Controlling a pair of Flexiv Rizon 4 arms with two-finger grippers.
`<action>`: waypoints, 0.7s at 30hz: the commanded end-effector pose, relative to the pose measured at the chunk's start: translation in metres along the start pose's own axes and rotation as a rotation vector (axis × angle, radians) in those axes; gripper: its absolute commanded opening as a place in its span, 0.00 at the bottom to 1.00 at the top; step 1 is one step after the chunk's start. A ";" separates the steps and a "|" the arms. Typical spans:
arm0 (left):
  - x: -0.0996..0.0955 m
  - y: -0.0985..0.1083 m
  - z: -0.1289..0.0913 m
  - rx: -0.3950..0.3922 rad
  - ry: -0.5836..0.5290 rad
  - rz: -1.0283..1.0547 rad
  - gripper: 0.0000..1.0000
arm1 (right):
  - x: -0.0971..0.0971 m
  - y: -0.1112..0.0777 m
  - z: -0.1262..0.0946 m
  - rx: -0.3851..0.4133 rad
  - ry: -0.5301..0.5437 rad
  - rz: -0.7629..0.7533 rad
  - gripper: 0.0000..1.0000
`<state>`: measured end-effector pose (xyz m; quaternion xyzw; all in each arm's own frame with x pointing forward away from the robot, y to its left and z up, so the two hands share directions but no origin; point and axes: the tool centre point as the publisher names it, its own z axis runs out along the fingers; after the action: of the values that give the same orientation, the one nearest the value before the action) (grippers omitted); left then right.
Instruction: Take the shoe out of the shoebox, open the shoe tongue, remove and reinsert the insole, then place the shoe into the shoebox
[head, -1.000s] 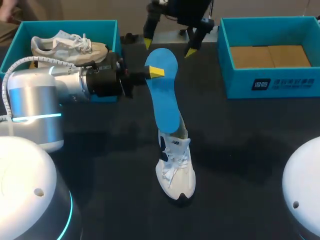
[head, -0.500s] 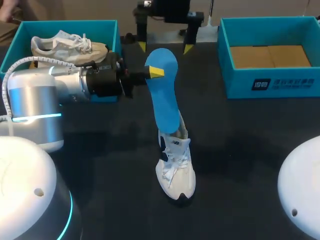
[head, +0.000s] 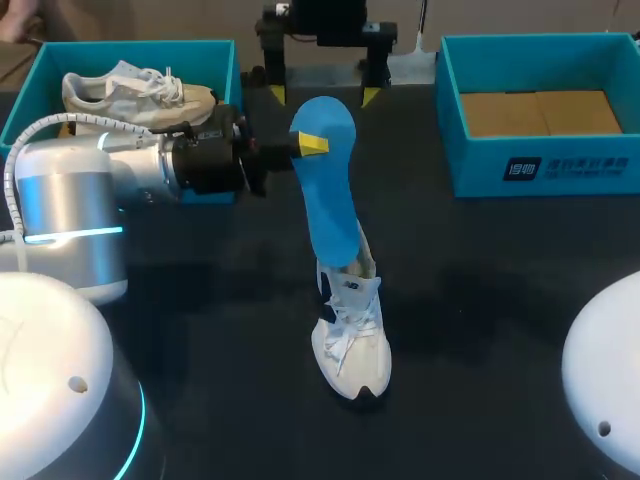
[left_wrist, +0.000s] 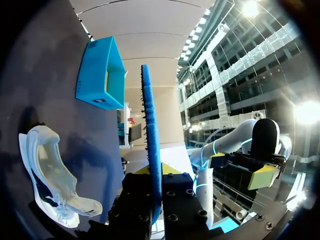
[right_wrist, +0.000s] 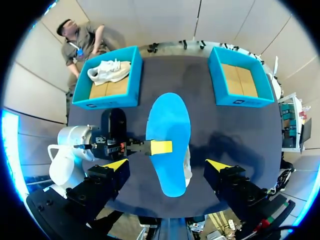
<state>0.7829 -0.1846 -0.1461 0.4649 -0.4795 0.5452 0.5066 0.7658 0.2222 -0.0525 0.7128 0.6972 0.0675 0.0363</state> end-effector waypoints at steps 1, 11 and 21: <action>0.000 0.001 0.000 0.003 -0.001 0.001 0.00 | -0.001 0.000 0.000 0.000 0.003 0.001 1.00; 0.000 0.001 0.000 0.003 -0.001 0.001 0.00 | -0.014 -0.002 -0.004 -0.008 0.063 0.003 1.00; 0.000 0.001 0.000 0.003 -0.001 0.001 0.00 | -0.028 -0.002 -0.010 0.026 0.184 -0.010 1.00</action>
<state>0.7829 -0.1846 -0.1461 0.4649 -0.4795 0.5452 0.5066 0.7617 0.2061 -0.0412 0.7069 0.7013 0.0923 -0.0016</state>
